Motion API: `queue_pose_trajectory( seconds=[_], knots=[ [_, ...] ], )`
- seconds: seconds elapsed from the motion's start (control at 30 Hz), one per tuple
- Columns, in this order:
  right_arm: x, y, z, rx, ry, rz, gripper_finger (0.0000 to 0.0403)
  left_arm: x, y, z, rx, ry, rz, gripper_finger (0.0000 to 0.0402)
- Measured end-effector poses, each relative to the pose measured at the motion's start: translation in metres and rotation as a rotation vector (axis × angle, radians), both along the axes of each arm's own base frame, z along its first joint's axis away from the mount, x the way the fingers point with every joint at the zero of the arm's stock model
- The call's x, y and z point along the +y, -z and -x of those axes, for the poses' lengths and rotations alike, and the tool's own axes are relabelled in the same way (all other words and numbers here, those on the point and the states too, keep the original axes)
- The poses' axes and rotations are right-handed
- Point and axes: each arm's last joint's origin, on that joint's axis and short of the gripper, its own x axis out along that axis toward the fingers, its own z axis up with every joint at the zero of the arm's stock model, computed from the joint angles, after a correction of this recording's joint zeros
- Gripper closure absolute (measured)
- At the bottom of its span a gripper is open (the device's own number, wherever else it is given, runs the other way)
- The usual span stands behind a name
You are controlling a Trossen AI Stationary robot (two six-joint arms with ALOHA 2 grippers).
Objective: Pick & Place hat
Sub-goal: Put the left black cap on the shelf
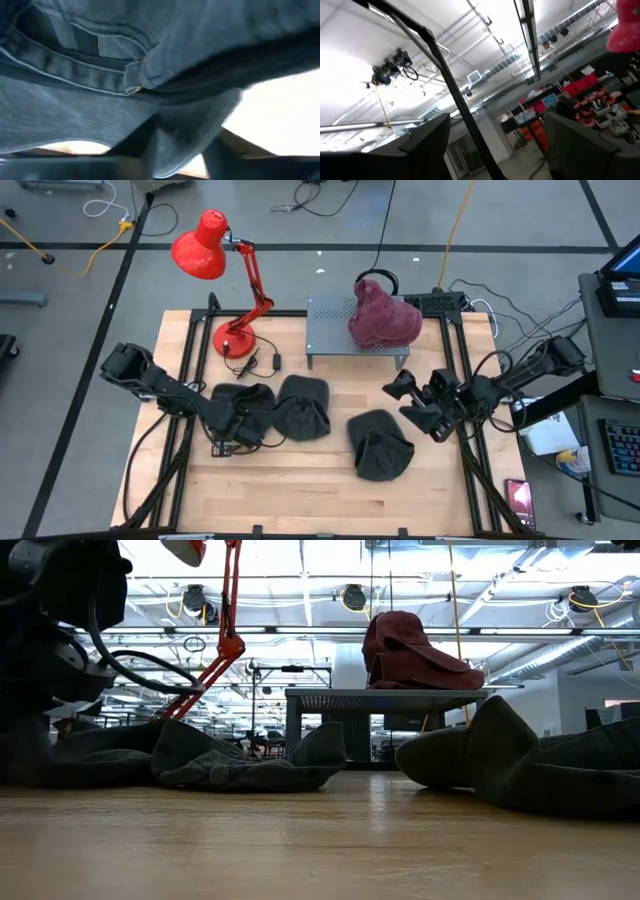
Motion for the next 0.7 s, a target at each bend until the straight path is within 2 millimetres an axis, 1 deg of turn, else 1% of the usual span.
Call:
queue_pose_trajectory(
  seconds=[0.1,0.13,0.23,0.33,0.47,0.6,0.7],
  knots=[
    [-0.001,-0.002,0.002,-0.027,0.0,-0.012,0.01,-0.001,0.0,-0.002,-0.019,-0.028,0.014,0.0366],
    [-0.001,-0.003,0.002,-0.035,0.0,-0.016,0.0103,-0.002,-0.001,-0.003,-0.023,-0.04,0.015,0.0381],
    [-0.001,-0.003,0.002,-0.034,-0.016,-0.036,0.0112,-0.007,-0.01,-0.011,-0.07,-0.072,0.006,0.0385],
    [-0.001,-0.003,0.002,-0.03,-0.017,-0.036,0.0114,-0.014,-0.028,-0.025,-0.168,-0.099,0.012,0.0393],
    [0.0,-0.002,0.002,-0.022,-0.026,-0.043,0.011,-0.023,-0.062,-0.044,-0.322,-0.199,0.049,0.0394],
    [0.0,-0.002,0.002,-0.019,-0.072,-0.1,0.0109,-0.034,-0.096,-0.057,-0.448,-0.339,0.113,0.0394],
    [0.0,-0.001,0.001,-0.006,-0.104,-0.137,0.0109,-0.047,-0.12,-0.066,-0.554,-0.424,0.194,0.0394]
  ],
)
